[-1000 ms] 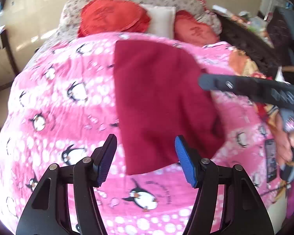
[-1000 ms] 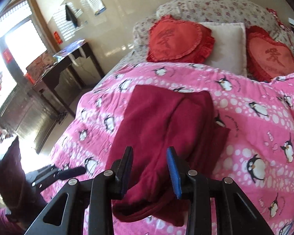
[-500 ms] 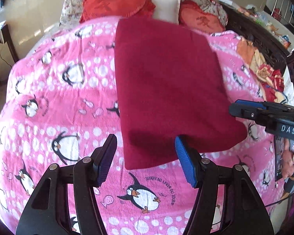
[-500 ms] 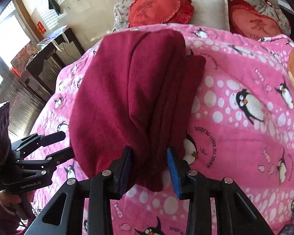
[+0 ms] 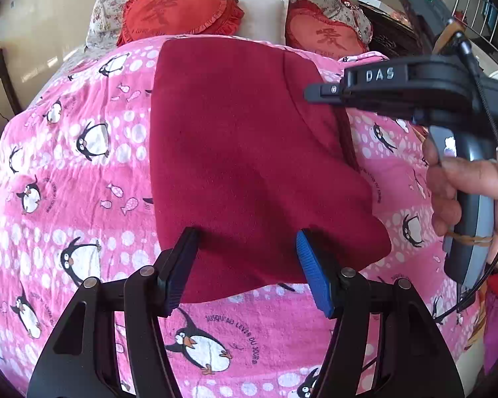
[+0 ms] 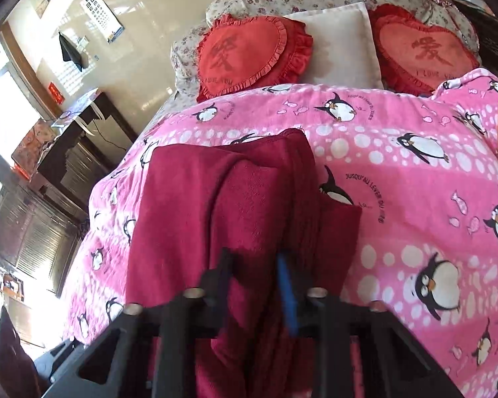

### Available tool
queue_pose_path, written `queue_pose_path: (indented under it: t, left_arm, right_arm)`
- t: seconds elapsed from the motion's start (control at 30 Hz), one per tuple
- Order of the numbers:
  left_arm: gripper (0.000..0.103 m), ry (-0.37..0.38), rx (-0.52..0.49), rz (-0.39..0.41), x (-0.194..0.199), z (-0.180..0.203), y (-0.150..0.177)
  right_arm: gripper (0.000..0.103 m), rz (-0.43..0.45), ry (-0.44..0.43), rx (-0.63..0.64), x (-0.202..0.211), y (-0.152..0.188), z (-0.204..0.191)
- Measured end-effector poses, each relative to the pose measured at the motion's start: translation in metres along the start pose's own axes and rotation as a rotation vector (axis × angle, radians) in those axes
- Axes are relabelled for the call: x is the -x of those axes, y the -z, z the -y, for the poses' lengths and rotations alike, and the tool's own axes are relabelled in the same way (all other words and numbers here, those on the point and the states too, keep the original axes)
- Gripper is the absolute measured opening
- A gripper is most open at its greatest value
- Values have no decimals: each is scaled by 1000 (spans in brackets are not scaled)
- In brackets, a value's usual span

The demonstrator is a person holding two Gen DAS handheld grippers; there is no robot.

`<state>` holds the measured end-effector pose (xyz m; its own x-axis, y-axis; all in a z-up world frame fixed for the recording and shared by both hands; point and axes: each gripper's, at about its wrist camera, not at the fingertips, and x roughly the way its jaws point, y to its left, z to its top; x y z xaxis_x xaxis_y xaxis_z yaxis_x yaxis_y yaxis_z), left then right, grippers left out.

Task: Fold small clothes

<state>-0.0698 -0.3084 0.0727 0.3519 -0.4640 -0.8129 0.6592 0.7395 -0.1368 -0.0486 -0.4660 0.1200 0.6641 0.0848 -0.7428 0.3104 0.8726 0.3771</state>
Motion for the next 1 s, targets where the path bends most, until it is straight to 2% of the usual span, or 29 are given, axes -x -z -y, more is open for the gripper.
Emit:
queue_pose_path:
  t: [0.1,0.13,0.17,0.2,0.3,0.4,0.47,0.53,0.6,0.67,0.7,0.77,0.83,0.87,1.0]
  left_arm:
    - [62,11,7,-7,-4,1,-3]
    - [62,11,7,-11,-7,2,-3]
    - [62,11,5,-15,-9,3,-4]
    - [62,7,2,-16,-11,5,-3]
    - [62,-8,4,-19,-12,7,-2]
    - [62,-5,16,-15,-11,4,-1]
    - [62,-1,24,-15,-11,4,-1]
    - [62,-2,30,-13,-10,3,-1]
    - [62,-4,33,-11,-9,3,-1]
    - [62,-3,37,-11,-7,3,0]
    - [62,-2,40,-11,-6,1,1]
    - [62,4,51,-15,-3,-2,3]
    - [62,14,60,-19,2,-7,3]
    - [62,22,64,-11,6,-11,2]
    - [64,39,114,61,23,-42,-6]
  right_arm:
    - [8,56,55,58,8,-8,-1]
    - [7,67,102,85,7,-8,-2]
    - [7,68,185,128,0,-7,-2]
    - [7,57,217,139,-9,-5,-3]
    - [7,37,183,100,-16,-2,3]
    - [7,47,153,79,4,-4,-1]
    - [10,60,130,58,19,-3,-4]
    - [12,68,69,53,30,1,-9]
    - [20,57,20,79,37,13,-20]
    - [38,40,-5,89,37,28,-28]
    - [38,34,-14,90,34,33,-29]
    - [38,2,28,108,21,46,-27]
    - [38,-30,151,151,3,59,-19]
    - [38,-32,154,146,-1,63,-13]
    - [38,-8,54,45,6,66,7]
